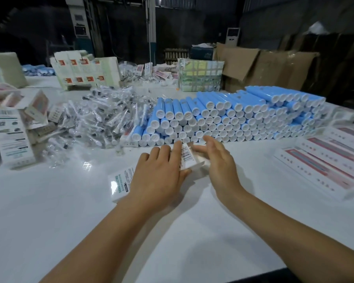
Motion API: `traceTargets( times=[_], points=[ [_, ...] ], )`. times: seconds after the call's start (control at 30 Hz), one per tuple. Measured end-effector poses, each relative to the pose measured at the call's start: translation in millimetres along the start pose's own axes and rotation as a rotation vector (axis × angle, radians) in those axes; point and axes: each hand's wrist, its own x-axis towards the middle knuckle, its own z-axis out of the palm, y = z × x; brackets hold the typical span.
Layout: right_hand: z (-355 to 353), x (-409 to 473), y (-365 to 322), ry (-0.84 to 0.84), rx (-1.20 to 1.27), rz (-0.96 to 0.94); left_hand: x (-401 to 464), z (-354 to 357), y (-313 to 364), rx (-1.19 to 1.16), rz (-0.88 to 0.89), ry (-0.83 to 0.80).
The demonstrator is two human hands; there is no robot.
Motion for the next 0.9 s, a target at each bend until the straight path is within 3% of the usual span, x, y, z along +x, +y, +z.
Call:
traceTargets(
  times=[0.1,0.3,0.63,0.9],
  points=[
    [-7.0,-3.6,-3.1,0.128,-0.095,-0.12,2.8,0.4,-9.1,-0.017,-0.055,-0.005],
    [2.4,-12.1,0.3,-0.013,-0.086,-0.062,4.1,1.0,-12.3,-0.015,-0.105,0.002],
    [2.6,-13.0,5.8,-0.093,-0.091,-0.04,1.2,4.4,-7.4,0.091,-0.078,-0.049],
    [7.2,-6.8,3.1,-0.075,-0.438,-0.099,-6.0,3.7,7.5,0.067,0.038,-0.01]
  ],
)
